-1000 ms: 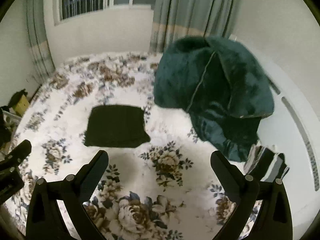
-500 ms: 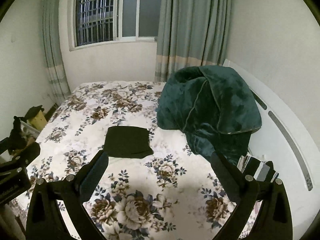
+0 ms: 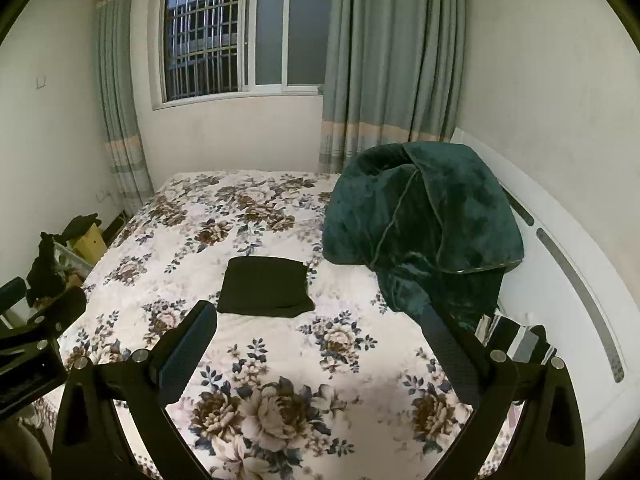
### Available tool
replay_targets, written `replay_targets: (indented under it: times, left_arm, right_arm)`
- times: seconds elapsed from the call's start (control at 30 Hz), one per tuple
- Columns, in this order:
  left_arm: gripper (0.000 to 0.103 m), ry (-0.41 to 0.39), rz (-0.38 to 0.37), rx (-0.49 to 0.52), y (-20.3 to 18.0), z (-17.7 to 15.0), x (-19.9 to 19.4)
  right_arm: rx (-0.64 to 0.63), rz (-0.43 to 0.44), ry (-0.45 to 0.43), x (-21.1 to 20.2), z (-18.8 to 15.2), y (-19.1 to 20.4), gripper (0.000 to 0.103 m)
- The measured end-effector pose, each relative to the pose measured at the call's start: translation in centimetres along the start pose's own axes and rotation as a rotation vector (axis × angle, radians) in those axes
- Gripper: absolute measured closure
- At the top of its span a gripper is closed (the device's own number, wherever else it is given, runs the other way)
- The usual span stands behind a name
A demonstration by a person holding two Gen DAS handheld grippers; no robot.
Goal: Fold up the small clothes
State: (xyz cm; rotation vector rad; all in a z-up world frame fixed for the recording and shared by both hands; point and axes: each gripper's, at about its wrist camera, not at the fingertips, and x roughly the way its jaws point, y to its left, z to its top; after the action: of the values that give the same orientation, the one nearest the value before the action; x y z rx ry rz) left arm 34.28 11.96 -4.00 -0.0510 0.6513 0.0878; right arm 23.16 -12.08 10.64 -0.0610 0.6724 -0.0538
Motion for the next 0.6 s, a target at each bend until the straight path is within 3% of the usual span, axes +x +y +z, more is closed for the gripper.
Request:
replay_targets:
  times: [0.6]
  left_arm:
    - [0.000, -0.023, 0.018, 0.002, -0.46, 0.05, -1.13]
  right_arm:
    - [0.005, 0.013, -0.013, -0.40, 0.29, -0.17, 0.000]
